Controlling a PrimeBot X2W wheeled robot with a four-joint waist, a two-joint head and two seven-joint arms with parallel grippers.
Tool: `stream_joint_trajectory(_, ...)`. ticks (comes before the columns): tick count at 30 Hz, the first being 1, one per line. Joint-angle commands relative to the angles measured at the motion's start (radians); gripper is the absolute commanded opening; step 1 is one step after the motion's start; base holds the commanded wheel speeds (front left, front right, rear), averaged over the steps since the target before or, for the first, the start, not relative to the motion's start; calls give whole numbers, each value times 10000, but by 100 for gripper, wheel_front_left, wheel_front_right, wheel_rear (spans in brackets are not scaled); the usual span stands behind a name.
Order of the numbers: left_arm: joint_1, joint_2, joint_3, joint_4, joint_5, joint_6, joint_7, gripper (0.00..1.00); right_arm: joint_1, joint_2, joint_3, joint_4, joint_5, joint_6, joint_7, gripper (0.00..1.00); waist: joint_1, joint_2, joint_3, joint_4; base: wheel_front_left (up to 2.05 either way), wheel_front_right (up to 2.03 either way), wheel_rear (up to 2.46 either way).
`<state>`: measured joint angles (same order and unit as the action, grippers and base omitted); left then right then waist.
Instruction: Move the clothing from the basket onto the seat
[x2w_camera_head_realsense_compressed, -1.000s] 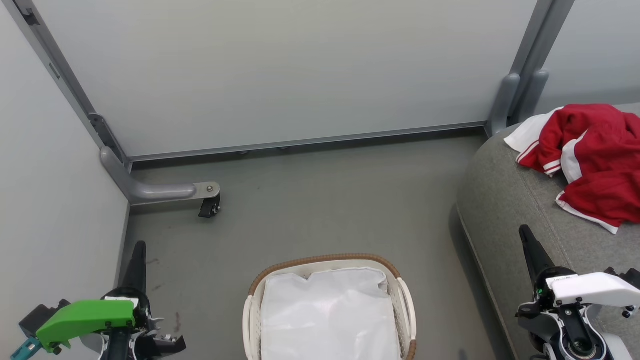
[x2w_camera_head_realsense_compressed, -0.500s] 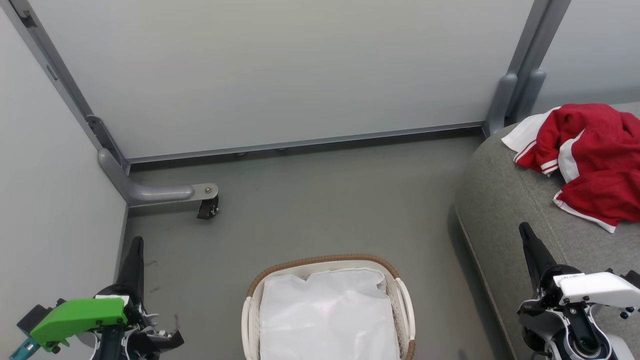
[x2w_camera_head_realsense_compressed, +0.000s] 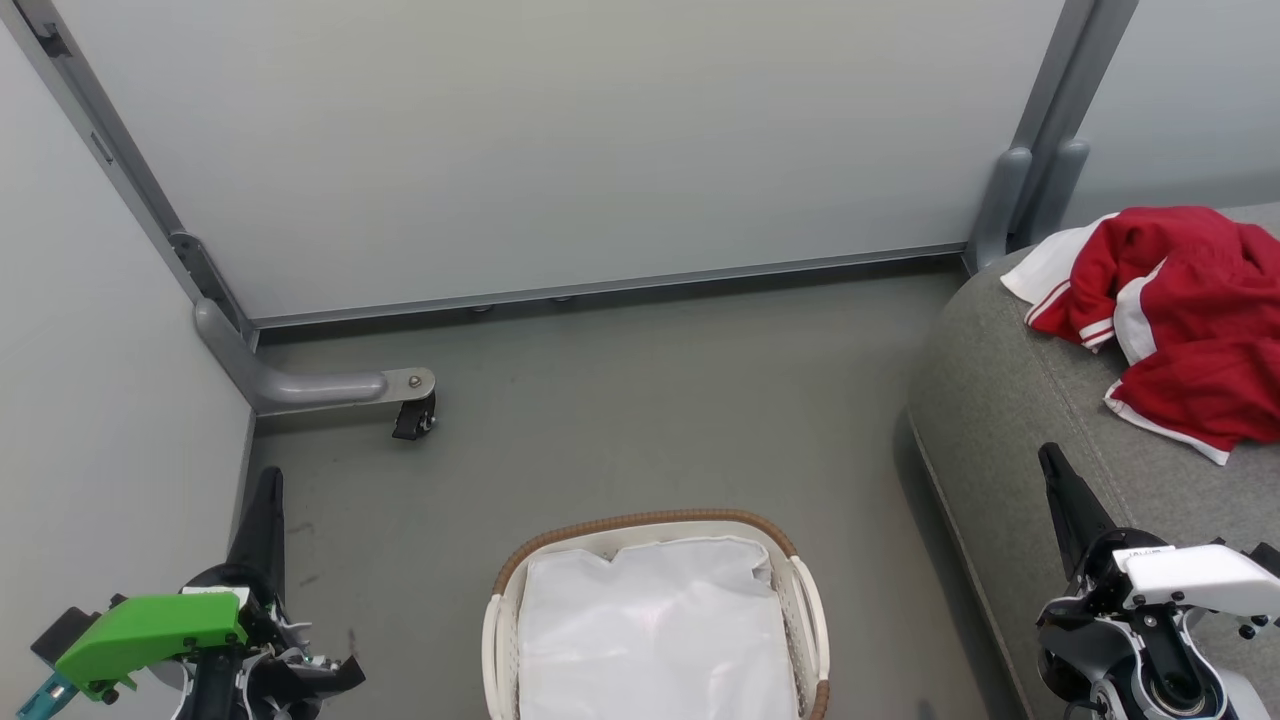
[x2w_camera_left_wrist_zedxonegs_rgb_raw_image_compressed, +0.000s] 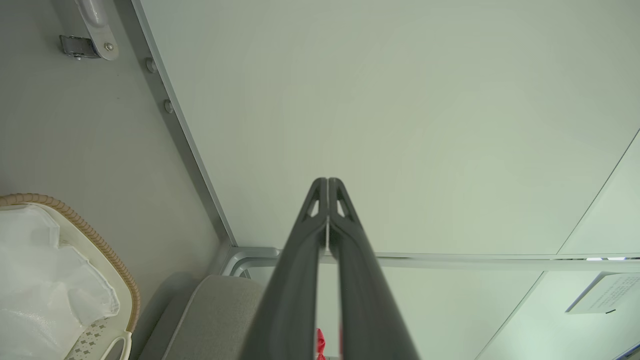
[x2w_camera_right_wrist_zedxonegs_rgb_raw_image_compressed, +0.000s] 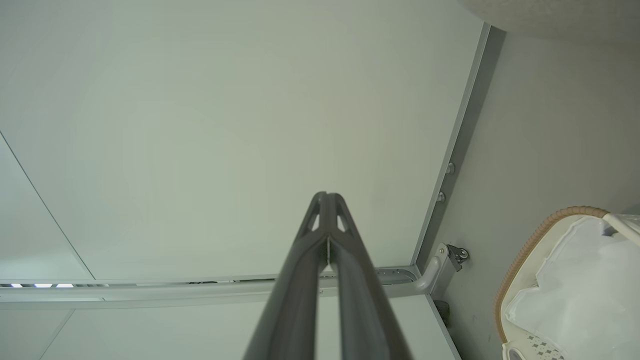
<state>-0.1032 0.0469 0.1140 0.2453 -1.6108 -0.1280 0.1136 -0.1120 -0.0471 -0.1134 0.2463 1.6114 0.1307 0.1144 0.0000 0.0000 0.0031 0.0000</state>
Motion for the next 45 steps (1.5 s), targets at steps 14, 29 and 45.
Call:
stream_joint_trajectory(14,-104,61,25,-20,-40,-57,44,0,70,-58,-21,-40,30,0,33,0,0,0,0,0,0,0,0)
stream_joint_trajectory(29,-104,62,24,-20,-41,-58,43,0,70,-58,-20,-39,30,0,33,0,0,0,0,0,0,0,0)
stream_joint_trajectory(45,-104,62,23,-21,-41,-58,43,0,70,-58,-19,-39,31,0,32,0,0,0,0,0,0,0,0)
